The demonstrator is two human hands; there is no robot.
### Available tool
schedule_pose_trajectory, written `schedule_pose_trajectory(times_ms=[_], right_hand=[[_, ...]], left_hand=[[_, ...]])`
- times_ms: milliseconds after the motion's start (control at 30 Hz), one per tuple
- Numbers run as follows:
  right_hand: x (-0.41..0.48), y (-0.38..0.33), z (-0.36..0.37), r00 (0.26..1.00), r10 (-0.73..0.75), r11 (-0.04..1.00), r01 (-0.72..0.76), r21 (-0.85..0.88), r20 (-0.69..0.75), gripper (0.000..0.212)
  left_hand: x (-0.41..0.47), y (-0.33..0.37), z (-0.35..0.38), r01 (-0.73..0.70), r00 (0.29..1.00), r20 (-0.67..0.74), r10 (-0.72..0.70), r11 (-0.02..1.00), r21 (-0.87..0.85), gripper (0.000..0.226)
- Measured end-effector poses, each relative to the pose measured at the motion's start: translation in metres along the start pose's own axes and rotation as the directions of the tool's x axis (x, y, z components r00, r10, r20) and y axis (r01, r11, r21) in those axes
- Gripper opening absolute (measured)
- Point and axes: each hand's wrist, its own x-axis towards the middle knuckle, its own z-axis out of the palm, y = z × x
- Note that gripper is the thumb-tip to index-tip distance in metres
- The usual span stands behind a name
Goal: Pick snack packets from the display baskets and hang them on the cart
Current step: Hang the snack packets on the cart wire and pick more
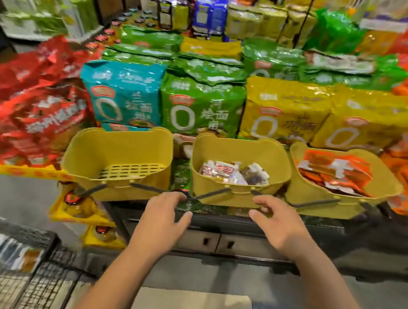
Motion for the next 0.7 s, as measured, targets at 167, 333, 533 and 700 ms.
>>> schedule_pose_trajectory(times_ms=[167, 333, 533, 700], right_hand=[[0.023, 0.024, -0.036, 0.994, -0.036, 0.998, 0.041, 0.044, -0.103, 0.022], [0.063, 0.019, -0.045, 0.981, -0.023, 1.0, 0.021, -0.013, -0.192, 0.031], [0.108, -0.014, -0.044, 0.997, 0.051, 0.995, -0.055, -0.086, -0.055, 0.037], [0.176, -0.029, -0.038, 0.973, 0.18, 0.905, -0.106, -0.412, 0.146, 0.057]], left_hand=[[0.034, 0.025, 0.006, -0.088, 0.996, 0.025, 0.086, 0.995, 0.053, 0.04], [0.084, 0.015, 0.01, -0.109, 0.991, -0.046, 0.125, 0.959, 0.262, 0.056], [0.165, 0.006, 0.016, -0.076, 0.995, 0.086, 0.051, 0.941, 0.331, 0.079], [0.212, -0.009, 0.016, -0.067, 0.995, 0.09, 0.034, 0.917, 0.394, 0.078]])
